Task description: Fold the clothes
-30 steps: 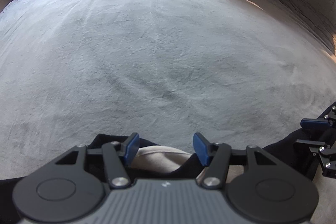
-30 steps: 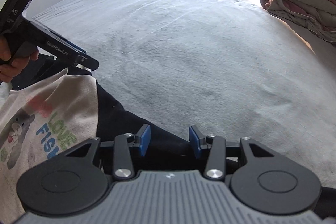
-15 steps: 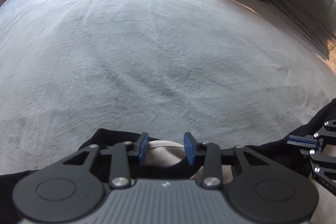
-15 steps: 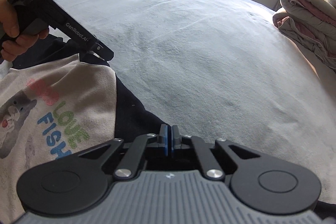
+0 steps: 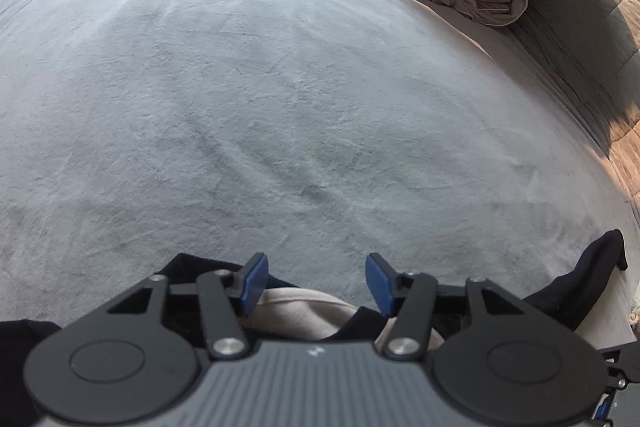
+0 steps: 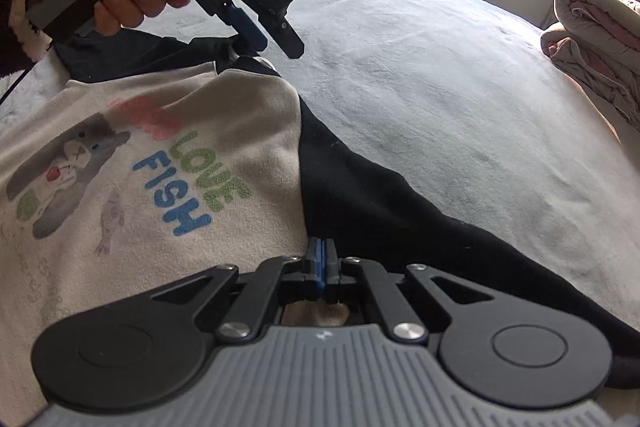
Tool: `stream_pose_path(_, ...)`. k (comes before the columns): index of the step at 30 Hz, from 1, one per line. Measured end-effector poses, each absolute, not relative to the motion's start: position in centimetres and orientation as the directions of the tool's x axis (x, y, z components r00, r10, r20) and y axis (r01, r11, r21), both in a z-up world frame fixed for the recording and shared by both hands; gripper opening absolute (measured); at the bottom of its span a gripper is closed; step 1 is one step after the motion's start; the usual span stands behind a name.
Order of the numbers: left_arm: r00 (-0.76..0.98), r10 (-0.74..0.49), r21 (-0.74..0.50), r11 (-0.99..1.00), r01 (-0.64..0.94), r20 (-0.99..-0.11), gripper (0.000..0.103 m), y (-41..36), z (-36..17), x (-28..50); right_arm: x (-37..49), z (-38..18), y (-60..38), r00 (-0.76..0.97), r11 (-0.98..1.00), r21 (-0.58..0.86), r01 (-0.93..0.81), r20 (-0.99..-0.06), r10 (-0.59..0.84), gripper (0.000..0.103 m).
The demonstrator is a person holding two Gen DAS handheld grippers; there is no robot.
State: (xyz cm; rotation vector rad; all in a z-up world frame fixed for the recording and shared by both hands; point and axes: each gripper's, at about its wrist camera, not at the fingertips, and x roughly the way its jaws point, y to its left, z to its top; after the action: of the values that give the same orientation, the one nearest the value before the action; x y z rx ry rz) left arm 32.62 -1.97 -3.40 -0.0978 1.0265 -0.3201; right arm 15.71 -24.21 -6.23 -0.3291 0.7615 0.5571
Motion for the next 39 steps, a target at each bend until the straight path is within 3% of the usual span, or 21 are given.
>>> stream_pose_path(1, 0.473, -0.304, -0.222, 0.950, 0.221, -0.827, 0.055, -2.2, -3.5, 32.7, 15.9, -5.9, -24.4, 0.595, 0.813, -0.071, -0.578, -0.718, 0.361, 0.001)
stream_pose_path(4, 0.472, -0.306, -0.212, 0.947, 0.241, -0.827, 0.055, -2.5, -3.7, 32.7, 16.5, -4.8, -24.6, 0.611, 0.814, -0.064, -0.577, -0.696, 0.378, 0.026)
stream_pose_path(5, 0.472, -0.303, -0.208, 0.947, 0.243, -0.828, 0.055, -2.5, -3.8, 32.7, 16.8, -4.5, -24.5, 0.616, 0.812, -0.067, -0.580, -0.687, 0.384, 0.048)
stream_pose_path(6, 0.472, -0.297, -0.201, 0.949, 0.243, -0.830, 0.055, -2.4, -3.9, 32.8, 17.1, -4.2, -24.4, 0.625, 0.809, -0.073, -0.583, -0.676, 0.390, 0.056)
stream_pose_path(10, 0.512, -0.248, -0.167, 0.966, 0.199, -0.823, 0.055, -1.6, -4.1, 33.4, 19.7, -4.1, -23.6, 0.633, 0.824, -0.062, -0.562, -0.674, 0.381, 0.056)
stream_pose_path(14, 0.494, -0.278, -0.246, 0.960, 0.129, -0.824, 0.054, -0.2, -4.4, 34.4, 22.6, -4.8, -22.6, 0.574, 0.833, 0.062, -0.550, -0.696, 0.431, 0.056)
stream_pose_path(19, 0.487, -0.295, -0.267, 0.955, 0.127, -0.822, 0.054, 0.3, -3.9, 34.1, 21.6, -4.5, -20.6, 0.577, 0.809, 0.038, -0.587, -0.681, 0.451, 0.053)
stream_pose_path(21, 0.486, -0.296, -0.263, 0.955, 0.138, -0.822, 0.054, 0.4, -3.4, 33.8, 21.2, -4.4, -19.7, 0.578, 0.798, 0.028, -0.601, -0.675, 0.458, 0.023)
stream_pose_path(22, 0.484, -0.301, -0.263, 0.954, 0.146, -0.822, 0.054, 0.5, -3.1, 33.6, 21.0, -4.3, -19.3, 0.578, 0.793, 0.023, -0.609, -0.673, 0.462, 0.012)
stream_pose_path(23, 0.482, -0.308, -0.265, 0.951, 0.157, -0.820, 0.054, 0.6, -2.8, 33.3, 20.7, -4.3, -18.9, 0.578, 0.788, 0.018, -0.615, -0.670, 0.466, 0.008)
stream_pose_path(35, 0.469, -0.417, -0.345, 0.909, 0.236, -0.779, 0.057, 0.0, -0.8, 31.2, 15.4, -5.4, -15.1, 0.570, 0.685, -0.154, -0.712, -0.697, 0.435, 0.009)
stream_pose_path(39, 0.464, -0.451, -0.371, 0.892, 0.258, -0.762, 0.058, -0.6, -0.4, 30.9, 15.2, -6.0, -15.0, 0.569, 0.693, -0.149, -0.705, -0.702, 0.428, 0.011)
